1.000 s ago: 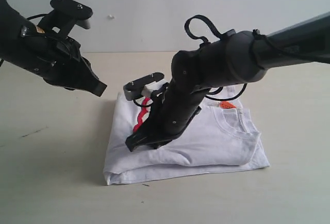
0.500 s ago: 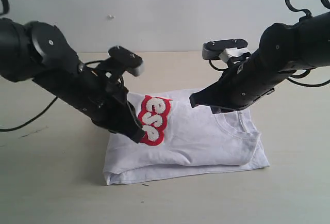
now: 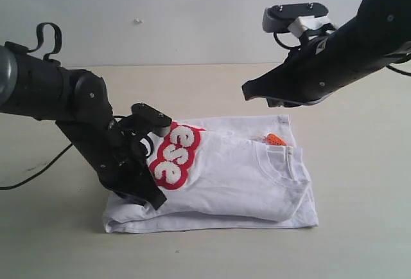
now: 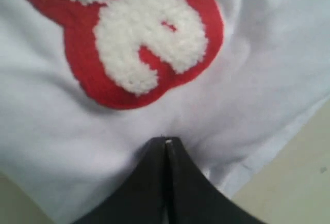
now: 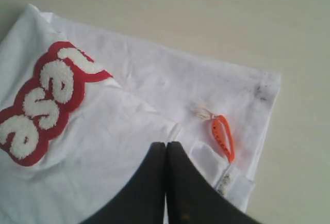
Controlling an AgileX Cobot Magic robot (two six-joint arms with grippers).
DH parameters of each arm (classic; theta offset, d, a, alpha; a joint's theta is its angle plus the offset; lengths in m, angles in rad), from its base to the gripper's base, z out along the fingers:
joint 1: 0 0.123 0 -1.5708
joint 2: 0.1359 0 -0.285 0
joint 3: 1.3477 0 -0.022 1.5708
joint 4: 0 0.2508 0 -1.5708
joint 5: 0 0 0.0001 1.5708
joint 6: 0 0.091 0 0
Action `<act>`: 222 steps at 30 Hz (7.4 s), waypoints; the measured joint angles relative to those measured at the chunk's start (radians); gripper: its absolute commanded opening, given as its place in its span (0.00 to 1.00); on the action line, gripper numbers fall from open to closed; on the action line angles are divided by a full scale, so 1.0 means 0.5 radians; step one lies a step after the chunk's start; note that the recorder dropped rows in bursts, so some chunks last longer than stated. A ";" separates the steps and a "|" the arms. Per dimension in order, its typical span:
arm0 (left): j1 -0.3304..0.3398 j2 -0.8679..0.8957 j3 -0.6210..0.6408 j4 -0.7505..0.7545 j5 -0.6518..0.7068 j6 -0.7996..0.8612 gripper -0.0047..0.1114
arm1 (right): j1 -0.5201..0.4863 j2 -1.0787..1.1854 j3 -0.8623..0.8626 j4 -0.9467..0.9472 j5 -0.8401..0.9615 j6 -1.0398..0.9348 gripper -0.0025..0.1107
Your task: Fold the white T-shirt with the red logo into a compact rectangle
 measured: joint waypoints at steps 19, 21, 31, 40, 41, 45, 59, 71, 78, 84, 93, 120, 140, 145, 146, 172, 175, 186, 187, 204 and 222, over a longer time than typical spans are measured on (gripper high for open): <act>0.051 -0.412 0.126 -0.117 0.036 0.020 0.04 | -0.181 0.289 0.000 -0.175 0.265 0.088 0.43; 0.083 -0.454 0.126 -0.117 0.032 0.020 0.04 | -0.222 0.369 0.000 -0.180 0.213 0.095 0.43; 0.225 -0.510 0.126 -0.117 -0.047 0.028 0.04 | -0.241 0.661 0.000 0.475 0.000 -0.443 0.39; 0.226 -0.510 0.126 -0.124 -0.079 0.036 0.04 | -0.241 0.678 -0.063 0.575 -0.022 -0.727 0.02; 0.226 -0.510 0.126 -0.116 -0.097 0.036 0.04 | -0.236 0.670 -0.091 0.581 -0.035 -0.783 0.02; 0.229 -0.510 0.100 -0.066 -0.261 0.106 0.04 | -0.066 0.500 -0.169 0.585 -0.491 -1.357 0.02; 0.353 -0.492 0.029 -0.051 -0.517 0.188 0.04 | -0.148 0.911 -0.398 0.903 -0.863 -1.320 0.36; 0.353 -0.550 0.029 -0.067 -0.405 0.188 0.04 | -0.262 0.550 -0.410 0.903 -0.598 -1.118 0.35; 0.353 -0.642 0.029 -0.099 -0.363 0.188 0.04 | -0.424 0.483 -0.410 0.792 -0.165 -1.021 0.02; 0.353 -0.680 0.038 -0.133 -0.310 0.188 0.04 | -0.427 0.716 -0.338 0.690 0.063 -0.951 0.02; 0.353 -0.892 0.121 -0.150 -0.330 0.188 0.04 | -0.427 0.855 -0.187 0.645 -0.046 -0.922 0.02; 0.353 -2.267 0.649 -0.523 -0.762 0.188 0.04 | -0.427 -0.924 0.363 0.844 -0.545 -0.910 0.02; 0.353 -3.277 0.761 -0.552 -0.745 0.185 0.04 | -0.427 -2.089 0.592 0.955 -0.639 -0.909 0.02; 0.353 -3.443 0.761 -0.552 -0.745 0.185 0.04 | -0.427 -2.325 0.717 1.009 -0.638 -0.909 0.02; 0.353 -3.471 0.761 -0.552 -0.745 0.185 0.04 | -0.427 -2.378 0.743 1.013 -0.638 -0.909 0.02; 0.353 -3.606 0.761 -0.478 -0.737 0.177 0.04 | -0.427 -2.636 0.874 1.059 -0.600 -0.730 0.02; 0.382 -3.644 0.780 -0.271 -0.737 -0.027 0.04 | -0.427 -2.636 0.874 1.059 -0.600 -0.730 0.02; 0.752 -3.898 1.070 0.828 -0.995 -1.259 0.04 | -0.427 -2.636 0.874 1.060 -0.575 -0.730 0.02; 0.777 -3.898 1.092 0.883 -1.004 -1.343 0.04 | -0.427 -2.636 0.874 1.060 -0.567 -0.730 0.02; 0.926 -3.898 1.731 0.863 -1.244 -1.430 0.04 | -0.427 -2.636 0.874 1.060 -0.564 -0.726 0.02; 0.926 -3.894 2.184 0.719 -1.251 -1.220 0.04 | -0.427 -2.636 0.874 1.060 -0.564 -0.726 0.02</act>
